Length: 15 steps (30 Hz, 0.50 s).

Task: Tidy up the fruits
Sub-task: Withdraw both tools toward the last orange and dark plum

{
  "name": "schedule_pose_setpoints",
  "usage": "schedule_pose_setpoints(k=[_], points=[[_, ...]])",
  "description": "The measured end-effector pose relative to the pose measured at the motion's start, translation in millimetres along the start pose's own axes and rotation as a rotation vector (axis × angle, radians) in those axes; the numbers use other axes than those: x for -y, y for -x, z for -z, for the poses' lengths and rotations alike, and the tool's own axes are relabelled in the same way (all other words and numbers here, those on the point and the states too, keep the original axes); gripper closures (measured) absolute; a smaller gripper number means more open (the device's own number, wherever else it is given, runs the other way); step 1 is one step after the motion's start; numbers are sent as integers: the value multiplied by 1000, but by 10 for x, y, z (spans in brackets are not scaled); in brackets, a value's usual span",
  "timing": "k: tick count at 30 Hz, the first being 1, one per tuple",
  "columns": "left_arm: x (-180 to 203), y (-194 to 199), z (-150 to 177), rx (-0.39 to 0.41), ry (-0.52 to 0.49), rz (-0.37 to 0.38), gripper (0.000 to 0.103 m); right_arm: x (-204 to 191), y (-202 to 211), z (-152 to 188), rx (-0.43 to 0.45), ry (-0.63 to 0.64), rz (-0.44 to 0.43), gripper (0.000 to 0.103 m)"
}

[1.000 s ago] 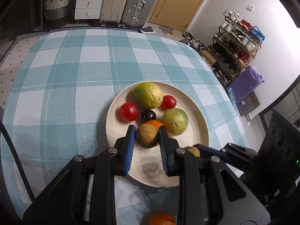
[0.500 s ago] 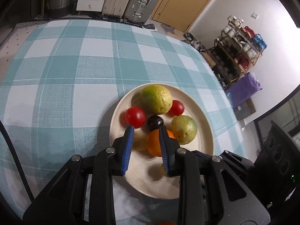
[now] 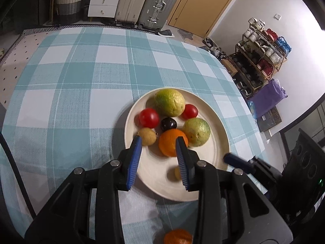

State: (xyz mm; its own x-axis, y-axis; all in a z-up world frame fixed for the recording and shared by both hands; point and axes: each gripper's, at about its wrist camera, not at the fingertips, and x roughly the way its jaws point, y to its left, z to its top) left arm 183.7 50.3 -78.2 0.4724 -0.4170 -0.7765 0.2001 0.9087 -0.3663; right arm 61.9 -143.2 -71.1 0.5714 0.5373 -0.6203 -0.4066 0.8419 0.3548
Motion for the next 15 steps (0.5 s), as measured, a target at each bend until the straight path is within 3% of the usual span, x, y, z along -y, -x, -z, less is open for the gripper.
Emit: schedule_pose_setpoints(k=[3,7,11,15], points=[[61,71,112,15,-10,-16,67,39,113,24,26,-15,8,37],[157,130,271,25,-19,-63,65,86,240,51,46,-23,33,37],[220,194,420,50,-20,-110,44,98,347,76,71,-20,62,25],[280,288,517,65,-23,-141,35,110,447,106,89,-27,69,22]])
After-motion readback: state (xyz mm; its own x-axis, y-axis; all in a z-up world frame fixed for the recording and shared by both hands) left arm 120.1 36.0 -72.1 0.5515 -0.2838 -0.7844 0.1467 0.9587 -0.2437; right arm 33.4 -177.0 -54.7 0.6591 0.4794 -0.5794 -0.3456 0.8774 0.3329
